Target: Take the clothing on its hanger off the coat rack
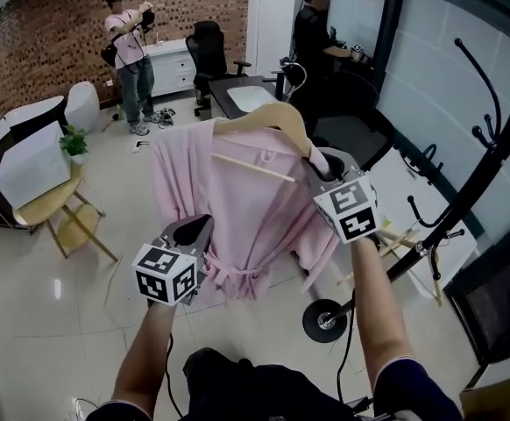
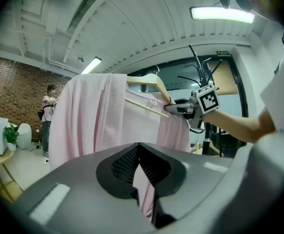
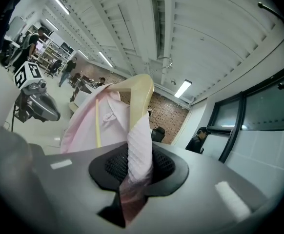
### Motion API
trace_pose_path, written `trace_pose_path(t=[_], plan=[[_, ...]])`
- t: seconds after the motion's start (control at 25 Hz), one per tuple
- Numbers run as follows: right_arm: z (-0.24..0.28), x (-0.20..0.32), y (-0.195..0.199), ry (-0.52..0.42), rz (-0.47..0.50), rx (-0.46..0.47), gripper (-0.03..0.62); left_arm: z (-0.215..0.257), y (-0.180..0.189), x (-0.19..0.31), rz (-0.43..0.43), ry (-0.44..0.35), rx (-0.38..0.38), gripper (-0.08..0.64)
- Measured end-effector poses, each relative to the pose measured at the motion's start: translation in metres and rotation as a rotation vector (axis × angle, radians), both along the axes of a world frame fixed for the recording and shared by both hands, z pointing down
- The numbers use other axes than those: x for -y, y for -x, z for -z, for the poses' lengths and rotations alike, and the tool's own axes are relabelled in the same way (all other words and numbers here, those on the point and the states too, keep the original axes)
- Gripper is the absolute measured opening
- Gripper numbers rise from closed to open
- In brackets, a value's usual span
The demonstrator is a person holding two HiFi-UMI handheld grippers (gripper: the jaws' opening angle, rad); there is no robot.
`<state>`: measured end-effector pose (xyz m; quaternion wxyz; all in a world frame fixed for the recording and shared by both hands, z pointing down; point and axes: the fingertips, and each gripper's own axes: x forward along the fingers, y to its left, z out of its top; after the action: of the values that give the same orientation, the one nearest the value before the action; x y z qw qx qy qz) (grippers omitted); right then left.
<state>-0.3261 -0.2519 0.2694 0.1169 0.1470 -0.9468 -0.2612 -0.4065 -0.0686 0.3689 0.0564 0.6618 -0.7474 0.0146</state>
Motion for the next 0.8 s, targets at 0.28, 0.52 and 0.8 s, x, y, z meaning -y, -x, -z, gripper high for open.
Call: trace_pose_path(t=[0.28, 0.52, 0.8], plan=[[0.006, 0.045, 0.055, 0.002, -0.07, 0.001, 0.078, -0.005, 0.05, 0.049, -0.081, 0.004, -0.015, 0.012], [0.004, 0.086, 0.091, 0.002, -0.197, -0.015, 0.078, -0.011, 0.108, 0.102, -0.213, 0.004, -0.037, 0.012], [0.013, 0.137, 0.129, -0.008, -0.376, -0.022, 0.078, -0.012, 0.17, 0.16, -0.385, 0.034, -0.04, 0.012]])
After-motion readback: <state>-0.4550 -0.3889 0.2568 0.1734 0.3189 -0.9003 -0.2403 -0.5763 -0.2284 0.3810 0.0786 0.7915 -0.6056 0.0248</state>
